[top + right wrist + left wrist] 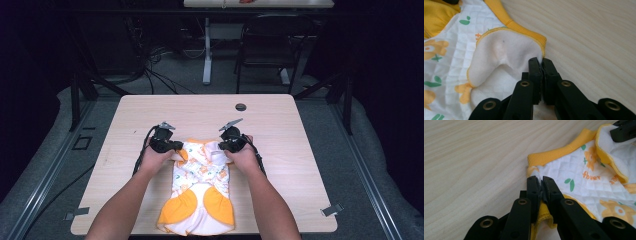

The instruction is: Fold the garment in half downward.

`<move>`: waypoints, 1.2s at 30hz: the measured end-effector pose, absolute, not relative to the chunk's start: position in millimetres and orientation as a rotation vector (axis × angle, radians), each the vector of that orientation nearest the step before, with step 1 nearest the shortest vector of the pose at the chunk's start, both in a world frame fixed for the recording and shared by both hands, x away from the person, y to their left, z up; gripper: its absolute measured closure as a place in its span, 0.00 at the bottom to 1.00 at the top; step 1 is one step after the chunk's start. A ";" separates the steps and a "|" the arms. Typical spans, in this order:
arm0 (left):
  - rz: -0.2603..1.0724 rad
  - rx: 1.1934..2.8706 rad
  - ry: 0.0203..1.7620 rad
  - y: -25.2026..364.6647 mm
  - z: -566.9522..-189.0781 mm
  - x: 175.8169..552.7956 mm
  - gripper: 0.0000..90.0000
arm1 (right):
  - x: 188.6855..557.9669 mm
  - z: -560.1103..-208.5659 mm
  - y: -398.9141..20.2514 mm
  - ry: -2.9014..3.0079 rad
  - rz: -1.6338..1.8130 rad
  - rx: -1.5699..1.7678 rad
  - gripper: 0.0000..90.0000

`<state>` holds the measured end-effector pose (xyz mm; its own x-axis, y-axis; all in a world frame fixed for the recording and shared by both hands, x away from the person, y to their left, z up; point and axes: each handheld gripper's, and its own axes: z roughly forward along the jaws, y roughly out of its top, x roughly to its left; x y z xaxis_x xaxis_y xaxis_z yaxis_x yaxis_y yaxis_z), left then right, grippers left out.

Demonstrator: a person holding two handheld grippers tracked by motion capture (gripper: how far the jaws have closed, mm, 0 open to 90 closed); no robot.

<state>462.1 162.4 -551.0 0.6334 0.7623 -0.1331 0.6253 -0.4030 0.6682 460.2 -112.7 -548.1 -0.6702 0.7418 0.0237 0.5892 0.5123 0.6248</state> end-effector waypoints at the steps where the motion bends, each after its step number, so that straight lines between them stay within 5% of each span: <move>1: 0.250 2.147 1.076 162.9 -549.8 462.2 0.94 | 460.3 -547.6 -112.6 2.498 0.912 1.124 0.97; 36: 0.414 2.024 0.963 177.6 -460.9 463.7 0.94 | 454.1 -455.7 -108.7 2.308 1.044 0.931 0.97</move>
